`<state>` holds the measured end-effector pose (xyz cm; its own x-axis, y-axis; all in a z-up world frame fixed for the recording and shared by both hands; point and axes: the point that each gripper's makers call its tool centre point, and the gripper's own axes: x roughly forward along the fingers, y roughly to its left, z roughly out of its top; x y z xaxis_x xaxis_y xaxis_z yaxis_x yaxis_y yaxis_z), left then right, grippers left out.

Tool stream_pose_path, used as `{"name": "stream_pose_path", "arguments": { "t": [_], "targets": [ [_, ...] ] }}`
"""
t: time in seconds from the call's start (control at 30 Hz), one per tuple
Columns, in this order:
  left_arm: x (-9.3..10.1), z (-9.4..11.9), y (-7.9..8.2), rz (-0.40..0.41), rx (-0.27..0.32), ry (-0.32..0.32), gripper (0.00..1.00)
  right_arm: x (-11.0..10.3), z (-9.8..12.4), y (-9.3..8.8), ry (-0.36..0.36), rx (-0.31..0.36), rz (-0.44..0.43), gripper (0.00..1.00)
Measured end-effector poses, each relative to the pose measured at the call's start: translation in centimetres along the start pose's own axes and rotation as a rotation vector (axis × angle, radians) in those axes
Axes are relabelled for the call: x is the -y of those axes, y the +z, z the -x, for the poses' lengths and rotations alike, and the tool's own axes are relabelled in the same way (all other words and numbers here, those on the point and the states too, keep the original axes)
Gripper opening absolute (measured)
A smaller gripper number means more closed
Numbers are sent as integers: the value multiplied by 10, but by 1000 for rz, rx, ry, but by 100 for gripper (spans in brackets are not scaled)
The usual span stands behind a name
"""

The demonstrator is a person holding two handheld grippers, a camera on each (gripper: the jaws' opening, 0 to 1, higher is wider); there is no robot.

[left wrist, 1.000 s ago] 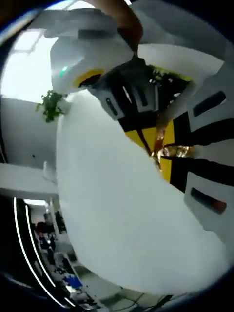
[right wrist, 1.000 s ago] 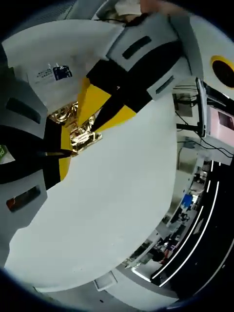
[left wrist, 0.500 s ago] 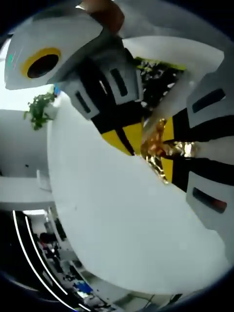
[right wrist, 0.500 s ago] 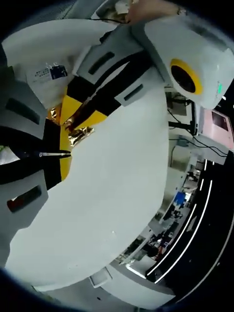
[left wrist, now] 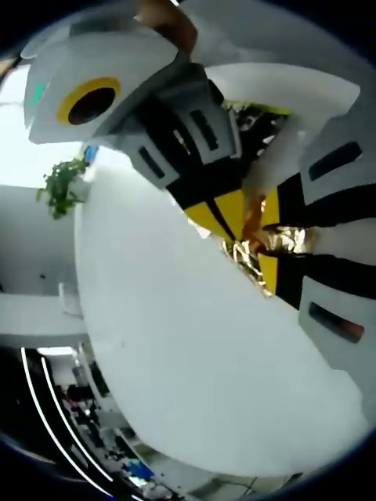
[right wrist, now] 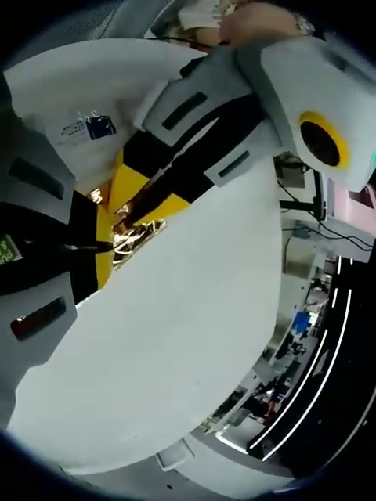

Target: Arrange the skincare products in the storage area until every visible bottle or jar stands upright without overlapping.

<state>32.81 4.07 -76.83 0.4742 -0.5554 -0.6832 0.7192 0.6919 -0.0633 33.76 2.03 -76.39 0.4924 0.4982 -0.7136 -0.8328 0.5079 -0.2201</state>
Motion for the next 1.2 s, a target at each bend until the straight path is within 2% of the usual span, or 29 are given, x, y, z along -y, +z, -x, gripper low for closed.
{"name": "stream_pose_path", "arguments": {
  "t": [0.57,0.9,1.07,1.2],
  "targets": [
    [-1,1,-2,8,-29,-22,12,-3,1,-4,-3,-16,0,1],
    [4,8,6,56,-11,-33,15,1,15,12,-14,55,-7,6],
    [7,17,13,70,10,-26,18,1,29,20,-21,86,24,14],
    [11,31,21,84,29,-4,25,-5,46,30,-13,141,66,21]
  ]
}}
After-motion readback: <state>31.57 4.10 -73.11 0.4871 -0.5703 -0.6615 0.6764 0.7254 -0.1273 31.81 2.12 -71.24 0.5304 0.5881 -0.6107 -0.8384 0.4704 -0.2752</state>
